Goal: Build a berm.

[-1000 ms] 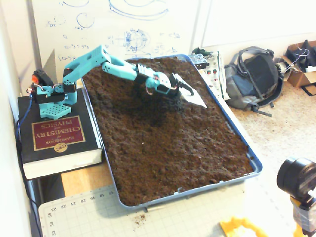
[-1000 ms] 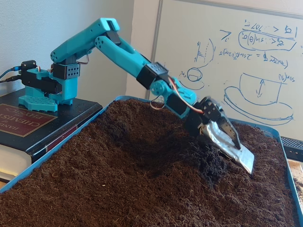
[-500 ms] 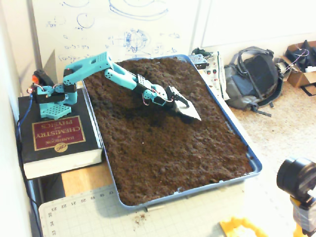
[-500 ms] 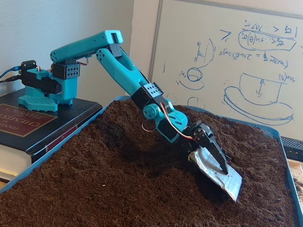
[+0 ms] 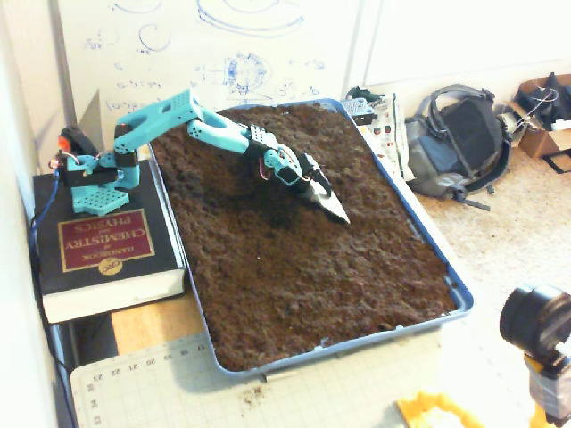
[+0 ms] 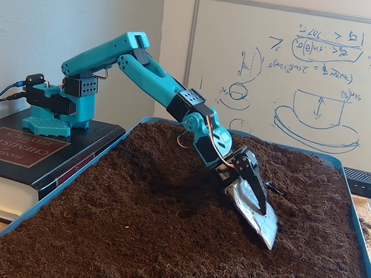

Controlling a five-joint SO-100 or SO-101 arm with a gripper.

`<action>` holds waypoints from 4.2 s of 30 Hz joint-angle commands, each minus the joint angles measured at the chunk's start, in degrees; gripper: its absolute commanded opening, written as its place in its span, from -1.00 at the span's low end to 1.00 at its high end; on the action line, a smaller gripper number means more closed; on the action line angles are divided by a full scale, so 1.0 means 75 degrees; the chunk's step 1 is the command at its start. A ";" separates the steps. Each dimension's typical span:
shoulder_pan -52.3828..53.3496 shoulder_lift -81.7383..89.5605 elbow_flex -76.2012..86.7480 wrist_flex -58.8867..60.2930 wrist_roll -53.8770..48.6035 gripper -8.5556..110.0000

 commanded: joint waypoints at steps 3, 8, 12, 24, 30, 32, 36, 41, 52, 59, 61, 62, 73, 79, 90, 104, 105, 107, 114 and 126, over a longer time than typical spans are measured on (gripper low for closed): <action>-0.0129 0.0023 0.0094 0.1207 0.0047 -0.85; -0.0129 0.0387 0.0258 0.1758 0.0047 -0.85; -0.0117 0.0645 0.0246 0.2520 0.0059 -0.85; -0.0117 0.2145 0.0105 0.3902 0.0082 -0.85; -0.0117 0.3187 0.0082 0.3867 0.0199 -0.85; -0.0129 0.3551 0.0082 0.3832 0.0586 -0.85; -0.0340 0.4055 0.0094 0.3281 0.1371 -0.85; -0.0633 0.4125 0.0094 0.2391 0.1793 -0.85; -0.1195 0.4066 0.0223 0.1277 0.2730 -0.85; -0.1312 0.3270 0.0211 -0.0270 0.2836 -0.85; -0.1383 0.2941 0.0211 -0.0844 0.2836 -0.85; -0.1395 0.2813 0.0223 -0.1055 0.2812 -0.85; -0.1676 0.1477 0.0094 -0.1699 0.2707 -0.85; -0.1816 0.1066 0.0117 -0.1711 0.2695 -0.85; -0.2320 0.0598 0.0234 -0.1477 0.2836 -0.85; -0.2273 0.0820 0.0105 0.2730 0.2848 -0.85; -0.2285 0.0855 0.0105 0.2906 0.2848 -0.85; -0.2297 0.0949 0.0141 0.3223 0.2848 -0.85; -0.2297 0.1172 0.0105 0.3727 0.2848 -0.85; -0.2273 0.2180 0.0223 0.4652 0.2871 -0.85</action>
